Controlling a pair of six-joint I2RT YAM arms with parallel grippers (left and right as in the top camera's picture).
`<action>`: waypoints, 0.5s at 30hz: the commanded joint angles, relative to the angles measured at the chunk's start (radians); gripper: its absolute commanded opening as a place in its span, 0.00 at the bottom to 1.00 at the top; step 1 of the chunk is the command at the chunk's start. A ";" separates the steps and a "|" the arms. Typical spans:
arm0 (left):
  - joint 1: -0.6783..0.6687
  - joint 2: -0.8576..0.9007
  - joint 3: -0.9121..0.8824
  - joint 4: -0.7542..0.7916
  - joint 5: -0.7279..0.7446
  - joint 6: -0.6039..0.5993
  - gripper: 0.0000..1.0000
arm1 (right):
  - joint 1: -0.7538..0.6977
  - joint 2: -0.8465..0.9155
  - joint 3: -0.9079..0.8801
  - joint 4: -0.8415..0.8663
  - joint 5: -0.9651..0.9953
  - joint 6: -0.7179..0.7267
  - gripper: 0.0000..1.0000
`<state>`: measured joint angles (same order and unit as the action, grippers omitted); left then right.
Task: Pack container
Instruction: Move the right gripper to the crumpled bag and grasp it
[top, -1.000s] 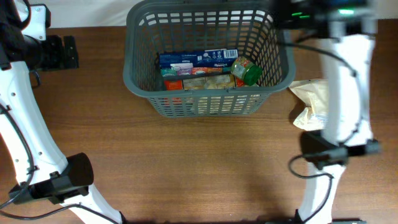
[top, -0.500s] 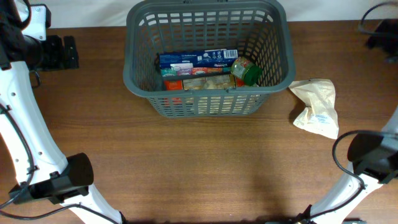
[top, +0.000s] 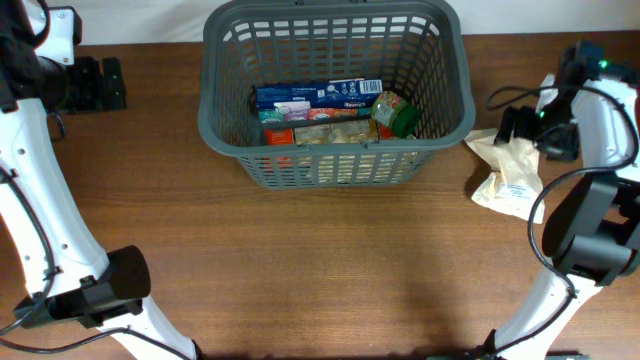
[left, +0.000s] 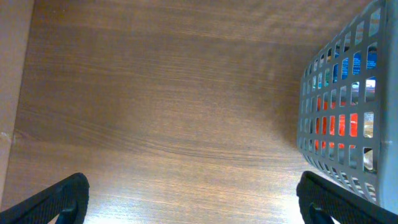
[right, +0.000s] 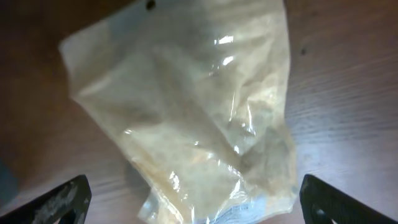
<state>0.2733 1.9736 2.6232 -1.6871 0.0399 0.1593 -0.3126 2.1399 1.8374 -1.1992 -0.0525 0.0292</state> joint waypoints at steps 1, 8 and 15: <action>0.000 -0.003 -0.005 0.000 -0.003 -0.012 0.99 | -0.006 -0.002 -0.092 0.040 0.008 -0.026 0.99; 0.000 -0.003 -0.005 0.000 -0.003 -0.012 0.99 | -0.006 -0.002 -0.241 0.149 0.007 -0.026 0.99; 0.000 -0.003 -0.005 0.000 -0.003 -0.012 0.99 | -0.006 -0.002 -0.324 0.214 0.000 -0.018 0.87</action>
<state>0.2733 1.9736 2.6232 -1.6867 0.0402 0.1593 -0.3145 2.1403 1.5455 -0.9962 -0.0502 0.0090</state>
